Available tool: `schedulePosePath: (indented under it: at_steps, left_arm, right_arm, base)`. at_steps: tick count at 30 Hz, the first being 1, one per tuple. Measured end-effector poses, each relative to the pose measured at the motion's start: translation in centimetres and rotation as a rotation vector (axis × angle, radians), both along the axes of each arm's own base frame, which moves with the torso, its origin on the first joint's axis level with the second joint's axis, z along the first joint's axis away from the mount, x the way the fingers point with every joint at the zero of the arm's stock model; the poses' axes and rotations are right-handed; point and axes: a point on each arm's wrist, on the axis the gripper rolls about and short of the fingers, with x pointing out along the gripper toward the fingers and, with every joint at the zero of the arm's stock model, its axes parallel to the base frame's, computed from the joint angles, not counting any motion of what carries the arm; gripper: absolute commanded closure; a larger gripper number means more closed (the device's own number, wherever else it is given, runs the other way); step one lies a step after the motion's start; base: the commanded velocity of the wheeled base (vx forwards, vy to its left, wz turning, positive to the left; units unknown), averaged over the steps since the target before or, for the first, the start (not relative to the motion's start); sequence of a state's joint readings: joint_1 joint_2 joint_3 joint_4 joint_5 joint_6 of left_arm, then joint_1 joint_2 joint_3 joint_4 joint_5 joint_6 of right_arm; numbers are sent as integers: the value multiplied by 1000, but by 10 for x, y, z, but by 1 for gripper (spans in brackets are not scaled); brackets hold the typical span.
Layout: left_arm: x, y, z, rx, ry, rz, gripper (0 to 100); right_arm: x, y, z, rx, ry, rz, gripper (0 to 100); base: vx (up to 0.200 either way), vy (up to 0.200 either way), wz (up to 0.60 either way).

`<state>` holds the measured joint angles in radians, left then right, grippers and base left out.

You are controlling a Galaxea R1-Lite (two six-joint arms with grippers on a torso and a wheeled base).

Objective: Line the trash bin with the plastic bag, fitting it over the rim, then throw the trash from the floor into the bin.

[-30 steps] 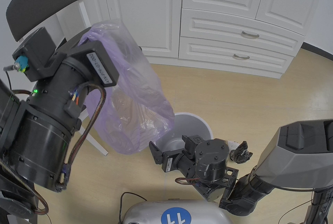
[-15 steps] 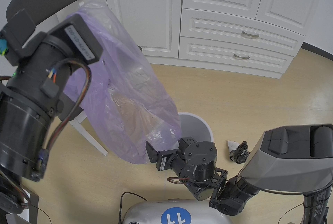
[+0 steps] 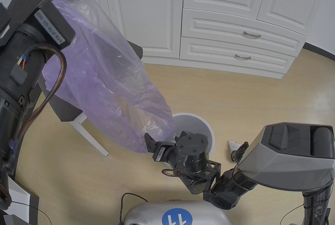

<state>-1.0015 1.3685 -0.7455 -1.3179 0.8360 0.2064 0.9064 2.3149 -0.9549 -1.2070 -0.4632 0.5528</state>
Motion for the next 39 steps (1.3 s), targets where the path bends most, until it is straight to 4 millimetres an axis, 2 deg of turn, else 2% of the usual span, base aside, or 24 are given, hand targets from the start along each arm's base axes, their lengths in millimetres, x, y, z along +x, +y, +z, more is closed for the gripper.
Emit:
schedulePosePath:
  at_steps: [3,8,12,17,39]
  left_arm:
    - [0,0,0,-1,-1,0,100]
    - [-1,1,1,-2,-2,0,100]
    - [-1,1,1,-3,-3,0,100]
    - [-1,1,1,-4,-5,-2,100]
    - [-2,7,11,-41,-28,10,100]
  right_arm:
    - [3,3,4,67,93,-23,0]
    - [13,10,20,207,219,-74,0]
    - [19,15,37,294,247,-85,0]
    - [21,16,48,349,238,-77,0]
    - [16,23,33,329,272,-52,0]
  base:
    - [0,0,0]
    - [0,0,0]
    - [0,0,0]
    - [0,0,0]
    - [0,0,0]
